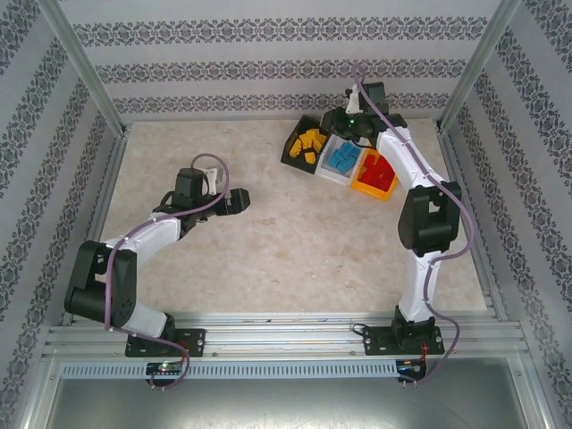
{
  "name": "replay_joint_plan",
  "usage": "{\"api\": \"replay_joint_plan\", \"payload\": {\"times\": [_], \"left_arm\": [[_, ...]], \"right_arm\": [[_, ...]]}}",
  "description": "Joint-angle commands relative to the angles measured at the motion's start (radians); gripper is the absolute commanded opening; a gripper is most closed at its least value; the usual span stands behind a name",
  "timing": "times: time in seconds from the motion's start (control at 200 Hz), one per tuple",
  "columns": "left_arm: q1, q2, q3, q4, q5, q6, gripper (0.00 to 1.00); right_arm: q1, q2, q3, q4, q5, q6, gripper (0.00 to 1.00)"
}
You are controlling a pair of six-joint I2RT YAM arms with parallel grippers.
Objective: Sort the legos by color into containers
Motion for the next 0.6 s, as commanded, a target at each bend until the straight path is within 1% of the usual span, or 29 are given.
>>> {"api": "replay_joint_plan", "payload": {"times": [0.0,0.275,0.595], "left_arm": [[-0.010,0.014,0.038,0.062,0.025,-0.019,1.00],[-0.012,0.037,0.056,0.054,0.033,-0.020,1.00],[-0.013,0.038,0.054,0.039,0.035,-0.009,1.00]], "right_arm": [[-0.010,0.042,0.063,-0.044,-0.003,0.025,0.27],[-0.020,0.117,0.098,-0.049,-0.015,0.062,0.27],[-0.038,0.144,0.055,-0.027,0.003,0.103,0.27]]}}
